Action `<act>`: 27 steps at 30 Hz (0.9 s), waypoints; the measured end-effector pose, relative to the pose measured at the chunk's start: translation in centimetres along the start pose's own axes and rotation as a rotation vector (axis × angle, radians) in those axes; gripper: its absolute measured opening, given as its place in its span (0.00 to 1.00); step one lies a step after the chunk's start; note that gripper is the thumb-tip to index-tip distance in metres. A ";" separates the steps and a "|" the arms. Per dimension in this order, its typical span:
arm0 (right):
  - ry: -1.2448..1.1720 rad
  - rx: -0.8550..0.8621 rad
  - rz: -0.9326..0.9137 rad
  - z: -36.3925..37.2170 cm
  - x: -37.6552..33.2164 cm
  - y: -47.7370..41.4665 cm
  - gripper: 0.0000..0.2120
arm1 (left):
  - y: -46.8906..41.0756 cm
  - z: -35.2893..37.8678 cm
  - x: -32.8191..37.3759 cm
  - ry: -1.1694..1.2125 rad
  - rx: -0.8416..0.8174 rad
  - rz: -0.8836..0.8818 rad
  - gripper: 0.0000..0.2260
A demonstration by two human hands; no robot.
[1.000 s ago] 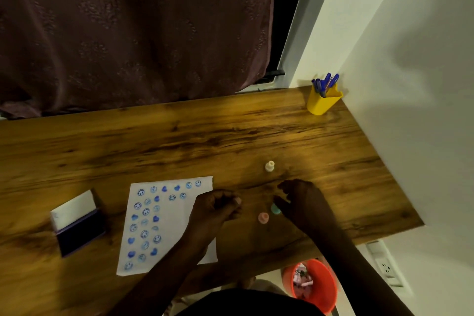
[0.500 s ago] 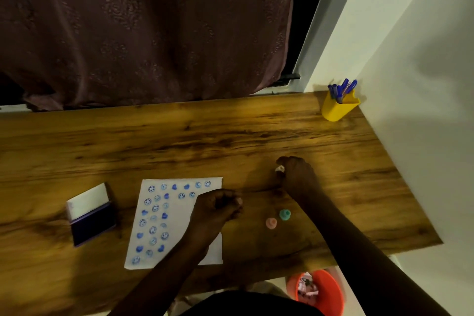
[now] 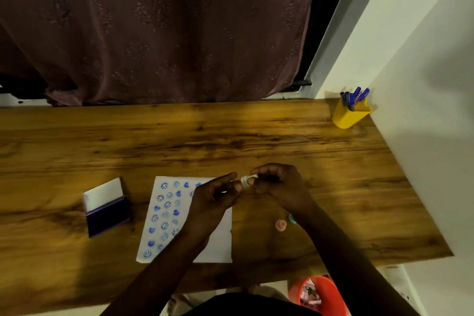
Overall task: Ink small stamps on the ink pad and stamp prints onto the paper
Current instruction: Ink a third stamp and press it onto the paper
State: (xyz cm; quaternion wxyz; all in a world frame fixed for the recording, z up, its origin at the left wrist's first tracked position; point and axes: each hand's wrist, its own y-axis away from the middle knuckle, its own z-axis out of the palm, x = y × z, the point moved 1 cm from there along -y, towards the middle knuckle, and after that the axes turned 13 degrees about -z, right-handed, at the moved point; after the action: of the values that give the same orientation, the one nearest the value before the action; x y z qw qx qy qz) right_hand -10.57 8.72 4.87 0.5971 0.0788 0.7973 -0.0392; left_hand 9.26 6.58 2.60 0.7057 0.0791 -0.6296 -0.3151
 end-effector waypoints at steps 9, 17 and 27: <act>-0.190 -0.116 -0.014 2.9 -1.2 1.3 0.11 | 1.4 -2.4 0.1 0.055 -0.011 0.081 0.12; -0.153 -0.188 -0.099 4.6 -2.9 0.9 0.12 | 2.3 -5.3 0.1 0.079 -0.039 0.108 0.17; 0.026 -0.329 -0.250 9.0 -5.2 -0.3 0.13 | 3.8 -9.9 -0.2 0.267 0.004 0.066 0.15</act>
State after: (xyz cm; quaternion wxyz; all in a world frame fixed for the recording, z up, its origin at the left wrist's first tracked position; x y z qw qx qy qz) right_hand -0.72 6.60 7.25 0.5822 -0.1188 0.8041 0.0190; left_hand 19.82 6.86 2.45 0.7929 0.1010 -0.5332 -0.2773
